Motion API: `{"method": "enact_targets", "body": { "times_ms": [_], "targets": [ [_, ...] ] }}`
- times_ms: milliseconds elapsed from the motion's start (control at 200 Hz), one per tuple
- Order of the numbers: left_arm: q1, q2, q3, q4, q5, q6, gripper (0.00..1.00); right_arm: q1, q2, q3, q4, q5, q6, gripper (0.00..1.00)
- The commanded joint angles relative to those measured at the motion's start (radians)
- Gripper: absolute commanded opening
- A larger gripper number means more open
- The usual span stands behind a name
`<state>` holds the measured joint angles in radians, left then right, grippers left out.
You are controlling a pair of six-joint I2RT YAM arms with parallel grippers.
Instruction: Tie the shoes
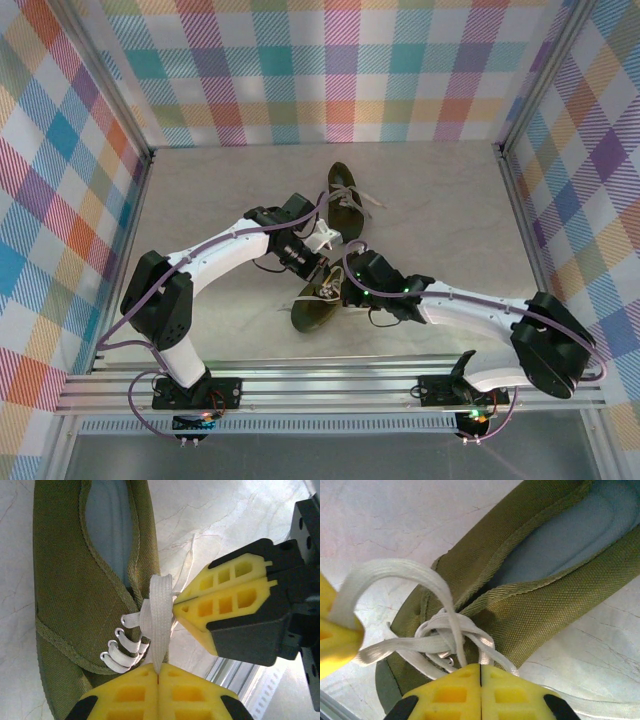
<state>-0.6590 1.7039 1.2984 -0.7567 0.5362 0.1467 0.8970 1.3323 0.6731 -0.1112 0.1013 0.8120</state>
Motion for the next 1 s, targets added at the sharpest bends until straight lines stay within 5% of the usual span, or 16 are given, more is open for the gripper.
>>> {"method": "enact_targets", "body": {
  "times_ms": [0,375,995],
  "targets": [
    [-0.007,-0.037,-0.004,-0.024,0.003,0.016,0.0,-0.004,0.023,0.003,0.023,0.014,0.029,0.09],
    [-0.008,-0.041,-0.01,-0.023,0.004,0.016,0.0,-0.015,0.074,-0.001,0.118,-0.038,0.027,0.23],
    [-0.007,-0.035,-0.005,-0.025,0.001,0.017,0.0,-0.02,0.036,-0.03,0.147,-0.014,0.011,0.19]
  ]
}}
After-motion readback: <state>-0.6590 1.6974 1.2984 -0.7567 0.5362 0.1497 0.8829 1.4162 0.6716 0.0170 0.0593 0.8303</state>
